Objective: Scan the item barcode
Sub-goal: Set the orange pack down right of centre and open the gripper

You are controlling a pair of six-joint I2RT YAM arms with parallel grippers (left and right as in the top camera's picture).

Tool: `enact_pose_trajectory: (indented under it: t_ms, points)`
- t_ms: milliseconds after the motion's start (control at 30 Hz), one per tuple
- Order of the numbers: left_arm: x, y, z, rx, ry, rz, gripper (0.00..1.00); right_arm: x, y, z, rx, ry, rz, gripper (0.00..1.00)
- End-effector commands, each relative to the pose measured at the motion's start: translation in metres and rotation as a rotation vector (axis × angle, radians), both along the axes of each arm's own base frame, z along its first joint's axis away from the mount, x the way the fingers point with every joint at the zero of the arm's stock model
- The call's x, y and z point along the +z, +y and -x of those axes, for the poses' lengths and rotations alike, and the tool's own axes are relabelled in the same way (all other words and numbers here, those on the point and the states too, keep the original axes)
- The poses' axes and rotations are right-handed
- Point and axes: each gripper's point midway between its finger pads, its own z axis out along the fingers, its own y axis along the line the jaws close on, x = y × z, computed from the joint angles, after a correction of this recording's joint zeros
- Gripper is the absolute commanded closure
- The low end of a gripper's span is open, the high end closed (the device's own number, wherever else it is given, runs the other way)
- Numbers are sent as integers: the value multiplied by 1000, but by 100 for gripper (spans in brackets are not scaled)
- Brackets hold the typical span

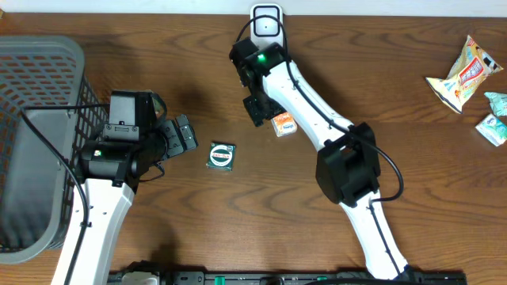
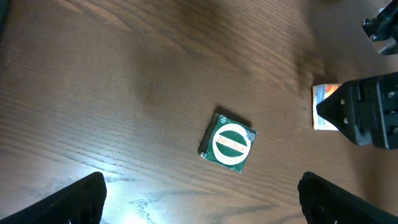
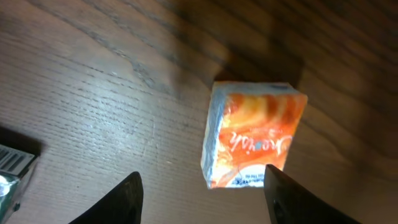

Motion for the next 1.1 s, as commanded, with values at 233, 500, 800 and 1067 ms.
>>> enact_pose_trajectory:
  t_ms: [233,500,800,1067]
  points:
    - [2,4,-2,10,-6,-12,2,-14,-16,4,-62,-90,165,51]
    - [2,4,-2,10,-6,-12,2,-52,-28,12,-76,-86,213,83]
    - [2,4,-2,10,-6,-12,2,-38,-11,17,-60,-1,94,99]
    - [2,4,-2,10,-6,-12,2,6,48,22,132,211,-442,99]
